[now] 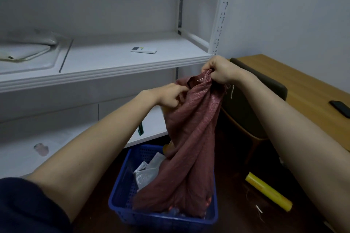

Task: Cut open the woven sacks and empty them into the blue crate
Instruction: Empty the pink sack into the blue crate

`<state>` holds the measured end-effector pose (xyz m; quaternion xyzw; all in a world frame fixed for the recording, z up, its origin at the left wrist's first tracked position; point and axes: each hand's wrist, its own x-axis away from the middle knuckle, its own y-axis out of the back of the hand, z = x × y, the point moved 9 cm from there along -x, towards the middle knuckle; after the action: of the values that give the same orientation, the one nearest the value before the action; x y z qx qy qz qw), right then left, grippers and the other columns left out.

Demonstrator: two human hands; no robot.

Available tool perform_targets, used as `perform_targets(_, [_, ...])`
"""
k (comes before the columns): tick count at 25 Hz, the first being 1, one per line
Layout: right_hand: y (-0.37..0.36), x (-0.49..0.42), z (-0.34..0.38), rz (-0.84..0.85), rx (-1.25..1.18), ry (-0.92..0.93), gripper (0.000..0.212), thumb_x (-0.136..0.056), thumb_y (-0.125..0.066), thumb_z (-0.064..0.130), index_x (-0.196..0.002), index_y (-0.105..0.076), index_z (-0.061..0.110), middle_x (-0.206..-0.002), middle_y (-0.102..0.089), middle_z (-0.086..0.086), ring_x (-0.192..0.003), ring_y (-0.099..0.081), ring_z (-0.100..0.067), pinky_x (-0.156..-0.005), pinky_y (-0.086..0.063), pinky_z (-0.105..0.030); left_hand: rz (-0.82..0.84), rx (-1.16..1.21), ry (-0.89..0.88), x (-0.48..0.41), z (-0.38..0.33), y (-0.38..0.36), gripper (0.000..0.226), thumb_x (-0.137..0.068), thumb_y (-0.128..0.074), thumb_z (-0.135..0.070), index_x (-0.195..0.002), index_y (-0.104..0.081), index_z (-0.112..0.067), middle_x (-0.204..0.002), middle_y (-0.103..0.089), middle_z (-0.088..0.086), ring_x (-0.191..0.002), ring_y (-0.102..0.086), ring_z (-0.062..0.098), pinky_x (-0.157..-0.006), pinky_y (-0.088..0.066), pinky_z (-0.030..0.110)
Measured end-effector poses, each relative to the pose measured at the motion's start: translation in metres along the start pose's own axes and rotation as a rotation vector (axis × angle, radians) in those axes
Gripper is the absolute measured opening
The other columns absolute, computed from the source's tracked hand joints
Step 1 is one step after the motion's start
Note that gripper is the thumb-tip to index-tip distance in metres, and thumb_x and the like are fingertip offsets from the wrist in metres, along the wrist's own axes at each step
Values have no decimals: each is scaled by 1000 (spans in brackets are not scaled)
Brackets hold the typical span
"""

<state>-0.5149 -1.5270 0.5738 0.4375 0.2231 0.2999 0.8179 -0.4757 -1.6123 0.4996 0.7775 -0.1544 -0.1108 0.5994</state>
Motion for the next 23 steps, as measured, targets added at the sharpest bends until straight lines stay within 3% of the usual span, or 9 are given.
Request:
perform_targets(2, [19, -1, -10, -114, 14, -21, 33, -70, -40, -19, -61, -60, 5, -39, -46, 12, -40, -45, 3, -45, -34, -8, 199, -27, 90, 0, 5, -15, 49, -78, -48, 2, -123, -54, -17, -113, -64, 3, -99, -60, 22, -87, -44, 23])
perform_targets(4, [37, -2, -19, -208, 14, -28, 27, -68, -37, -20, -66, -60, -6, -50, -42, 4, -41, -41, 1, -46, -34, -14, 370, -5, 236, 9, 20, -29, 50, -81, -41, 2, -126, -48, -19, -123, -59, 8, -104, -60, 26, -87, -51, 36])
perform_targets(6, [47, -4, -21, -236, -23, -19, 26, -67, -34, -21, -67, -58, -11, -55, -38, -2, -40, -37, 0, -44, -30, -14, 385, -7, 285, 16, 25, -26, 63, -81, -40, 3, -138, -35, -22, -127, -51, 13, -110, -55, 31, -86, -52, 39])
perform_targets(9, [50, -8, -11, -237, -64, 0, 32, -68, -32, -21, -57, -52, 0, -47, -39, 7, -38, -36, 1, -41, -28, -11, 372, -39, 286, 16, 20, -19, 72, -83, -44, -1, -146, -23, -30, -118, -47, 6, -111, -52, 30, -92, -49, 39])
perform_targets(12, [48, -17, -3, -244, -92, 17, 42, -67, -31, -22, -50, -48, 12, -34, -40, 13, -36, -40, 2, -39, -29, -7, 484, -142, 396, 25, 34, -32, 50, -86, -44, -7, -135, -41, -17, -124, -54, 10, -109, -56, 30, -95, -48, 41])
perform_targets(14, [46, -19, -8, -247, -63, -1, 44, -68, -32, -22, -53, -54, 12, -34, -44, 14, -37, -44, 4, -40, -30, -5, 461, -202, 453, 35, 49, -21, 37, -84, -50, -10, -121, -53, -8, -114, -59, 12, -100, -57, 28, -91, -50, 38])
perform_targets(18, [55, -23, -27, -305, 10, -66, 40, -73, -37, -19, -82, -68, 5, -67, -57, -5, -66, -53, -11, -49, -38, -8, 217, -249, 432, 58, 73, 59, 27, -82, -67, -26, -101, -63, -6, -88, -61, 6, -83, -57, 24, -71, -41, 26])
perform_targets(20, [73, -24, -29, -402, 23, -90, 42, -73, -38, -17, -92, -69, 4, -79, -61, -11, -83, -59, -24, -63, -42, -19, -79, -230, 392, 73, 76, 116, 34, -80, -71, -35, -91, -65, -4, -81, -59, 12, -82, -58, 31, -65, -32, 26])
perform_targets(23, [111, -15, -15, -760, 35, -103, 46, -72, -41, -9, -103, -69, 9, -102, -69, -17, -102, -61, -32, -84, -46, -31, -604, -154, 368, 101, 74, 193, 42, -78, -71, -40, -91, -65, 0, -90, -54, 19, -90, -52, 32, -70, -34, 30])
